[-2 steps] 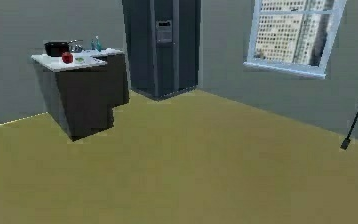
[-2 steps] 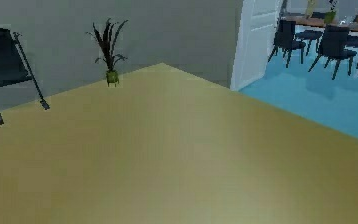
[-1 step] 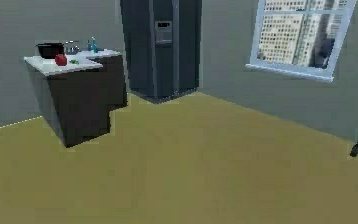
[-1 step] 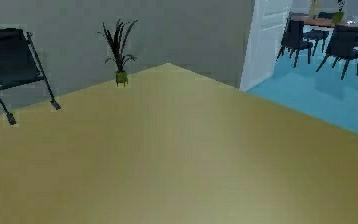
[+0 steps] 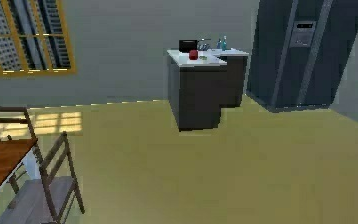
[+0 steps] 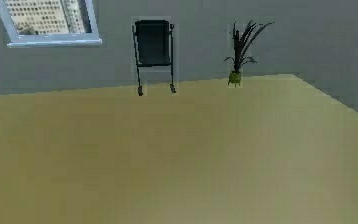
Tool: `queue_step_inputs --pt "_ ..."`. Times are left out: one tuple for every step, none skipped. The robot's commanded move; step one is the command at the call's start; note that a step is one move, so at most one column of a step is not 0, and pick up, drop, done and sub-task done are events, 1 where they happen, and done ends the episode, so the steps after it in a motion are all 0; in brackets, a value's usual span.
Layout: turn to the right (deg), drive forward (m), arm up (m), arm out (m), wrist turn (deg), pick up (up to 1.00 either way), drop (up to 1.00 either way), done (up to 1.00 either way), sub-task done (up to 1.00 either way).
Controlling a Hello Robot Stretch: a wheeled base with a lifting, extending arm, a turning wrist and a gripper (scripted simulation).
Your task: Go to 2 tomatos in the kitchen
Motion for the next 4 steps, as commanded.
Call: queue_step_inputs --pt "0.0 1.0 0.0 0.0 0.0 0.0 0.0 0.0 0.0" --pt "-3.0 0.0 0.0 0.0 0.0 0.0 0.0 0.0 0.0" --pt "0.0 0.85 0.0 0.0 0.0 0.0 0.0 0.0 0.0" --pt "18.0 0.0 0.0 0.0 0.0 0.0 0.0 0.0 0.0"
